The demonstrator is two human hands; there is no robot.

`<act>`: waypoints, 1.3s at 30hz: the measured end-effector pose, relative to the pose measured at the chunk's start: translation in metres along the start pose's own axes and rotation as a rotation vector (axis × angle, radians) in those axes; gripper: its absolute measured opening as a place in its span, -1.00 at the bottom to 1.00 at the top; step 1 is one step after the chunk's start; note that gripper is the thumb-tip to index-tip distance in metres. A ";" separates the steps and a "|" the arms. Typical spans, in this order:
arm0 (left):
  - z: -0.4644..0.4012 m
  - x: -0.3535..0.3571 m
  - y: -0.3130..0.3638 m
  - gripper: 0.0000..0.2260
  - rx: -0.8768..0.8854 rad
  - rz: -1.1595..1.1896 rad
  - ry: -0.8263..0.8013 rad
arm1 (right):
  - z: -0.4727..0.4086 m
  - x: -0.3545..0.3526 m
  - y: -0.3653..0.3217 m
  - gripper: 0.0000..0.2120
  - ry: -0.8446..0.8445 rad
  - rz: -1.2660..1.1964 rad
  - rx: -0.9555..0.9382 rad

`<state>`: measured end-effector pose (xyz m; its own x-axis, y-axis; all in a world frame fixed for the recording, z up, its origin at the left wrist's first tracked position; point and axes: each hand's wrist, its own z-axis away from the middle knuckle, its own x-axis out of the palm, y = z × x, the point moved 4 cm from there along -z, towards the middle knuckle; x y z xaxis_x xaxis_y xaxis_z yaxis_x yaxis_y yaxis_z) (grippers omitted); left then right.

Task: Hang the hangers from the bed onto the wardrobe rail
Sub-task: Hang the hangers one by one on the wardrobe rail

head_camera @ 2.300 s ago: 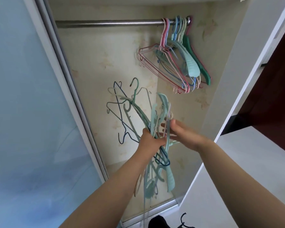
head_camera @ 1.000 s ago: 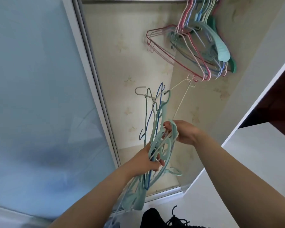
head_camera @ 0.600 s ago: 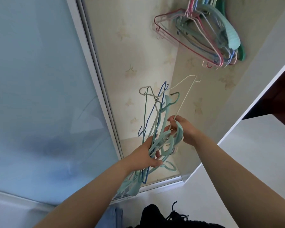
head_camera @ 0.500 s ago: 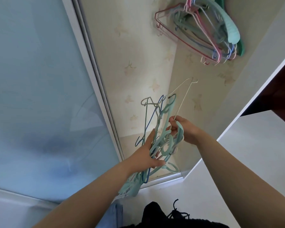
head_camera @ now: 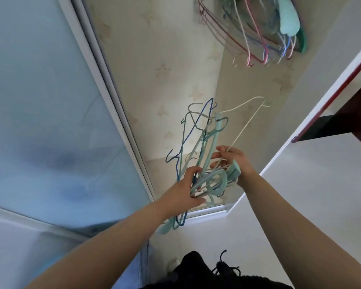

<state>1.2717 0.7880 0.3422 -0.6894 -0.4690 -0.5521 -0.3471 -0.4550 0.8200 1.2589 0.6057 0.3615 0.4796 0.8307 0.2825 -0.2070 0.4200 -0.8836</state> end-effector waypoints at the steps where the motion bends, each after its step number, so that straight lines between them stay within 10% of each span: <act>1: 0.003 0.006 0.000 -0.38 -0.005 0.024 0.009 | 0.004 -0.004 0.002 -0.91 0.009 0.016 -0.009; 11: 0.023 0.045 -0.001 -0.50 -0.127 0.118 0.002 | 0.032 -0.030 -0.001 -0.84 -0.062 0.227 -0.199; 26: 0.037 0.079 0.049 -0.60 0.005 -0.204 -0.123 | 0.061 -0.045 -0.019 -0.91 -0.389 0.591 0.006; 39: 0.030 0.071 0.053 -0.58 -0.203 0.041 -0.160 | 0.046 -0.054 -0.018 -0.91 -0.185 0.426 -0.024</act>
<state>1.1852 0.7533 0.3508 -0.7975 -0.3723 -0.4747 -0.1930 -0.5881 0.7854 1.1974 0.5700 0.3793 0.1957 0.9795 -0.0472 -0.3312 0.0207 -0.9433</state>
